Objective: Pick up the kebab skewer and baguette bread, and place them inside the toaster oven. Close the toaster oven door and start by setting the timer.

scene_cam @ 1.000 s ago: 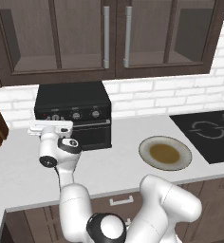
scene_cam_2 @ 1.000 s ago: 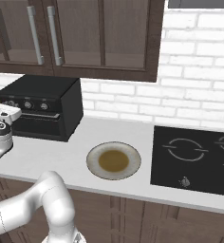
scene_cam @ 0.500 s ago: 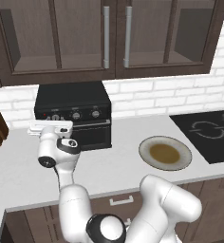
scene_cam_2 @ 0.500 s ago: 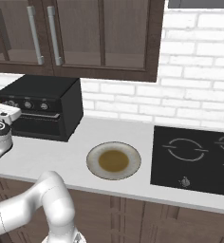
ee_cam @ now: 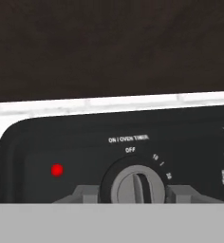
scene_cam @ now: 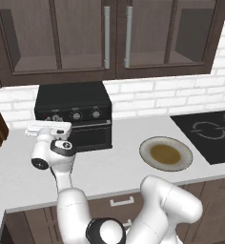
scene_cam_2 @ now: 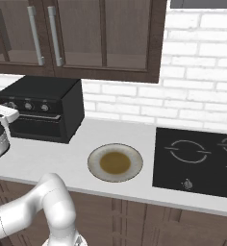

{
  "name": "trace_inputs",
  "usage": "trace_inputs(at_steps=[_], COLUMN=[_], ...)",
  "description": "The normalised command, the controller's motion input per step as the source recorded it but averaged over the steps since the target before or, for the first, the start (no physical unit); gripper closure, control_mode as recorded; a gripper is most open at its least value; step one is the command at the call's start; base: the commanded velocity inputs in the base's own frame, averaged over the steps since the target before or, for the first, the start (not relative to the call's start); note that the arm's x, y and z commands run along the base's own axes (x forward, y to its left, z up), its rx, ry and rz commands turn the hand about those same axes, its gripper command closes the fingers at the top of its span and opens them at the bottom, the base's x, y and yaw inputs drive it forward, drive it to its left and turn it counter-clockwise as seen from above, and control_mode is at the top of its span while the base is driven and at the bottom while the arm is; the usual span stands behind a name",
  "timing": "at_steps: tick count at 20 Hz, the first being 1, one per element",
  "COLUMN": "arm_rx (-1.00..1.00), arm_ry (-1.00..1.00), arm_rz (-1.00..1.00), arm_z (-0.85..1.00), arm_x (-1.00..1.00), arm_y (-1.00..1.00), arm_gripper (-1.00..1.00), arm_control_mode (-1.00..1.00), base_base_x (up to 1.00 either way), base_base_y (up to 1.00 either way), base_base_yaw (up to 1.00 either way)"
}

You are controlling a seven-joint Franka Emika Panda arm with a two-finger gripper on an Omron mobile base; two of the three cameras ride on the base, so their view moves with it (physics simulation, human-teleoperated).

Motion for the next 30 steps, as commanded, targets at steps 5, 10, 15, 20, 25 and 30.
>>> trace_inputs(at_steps=[5,10,15,20,25,30], arm_rx=[0.00,0.00,0.04,0.13,0.16,0.21], arm_ry=[0.00,0.00,0.00,0.00,0.00,0.00], arm_rz=[-0.10,-0.03,0.00,0.00,-0.02,-0.07], arm_z=[0.00,0.00,0.01,0.01,0.15,0.18], arm_x=[0.08,0.16,0.01,0.00,0.00,0.08], arm_y=[0.00,-0.13,-0.23,-0.27,-0.03,0.00], arm_gripper=[1.00,1.00,1.00,1.00,1.00,1.00], arm_control_mode=[-1.00,-1.00,-1.00,-1.00,-1.00,-1.00], base_base_x=[0.00,0.00,0.00,0.00,0.00,0.00], base_base_y=[0.00,0.00,0.00,0.00,0.00,0.00], base_base_yaw=[0.00,0.00,0.00,0.00,0.00,0.00])
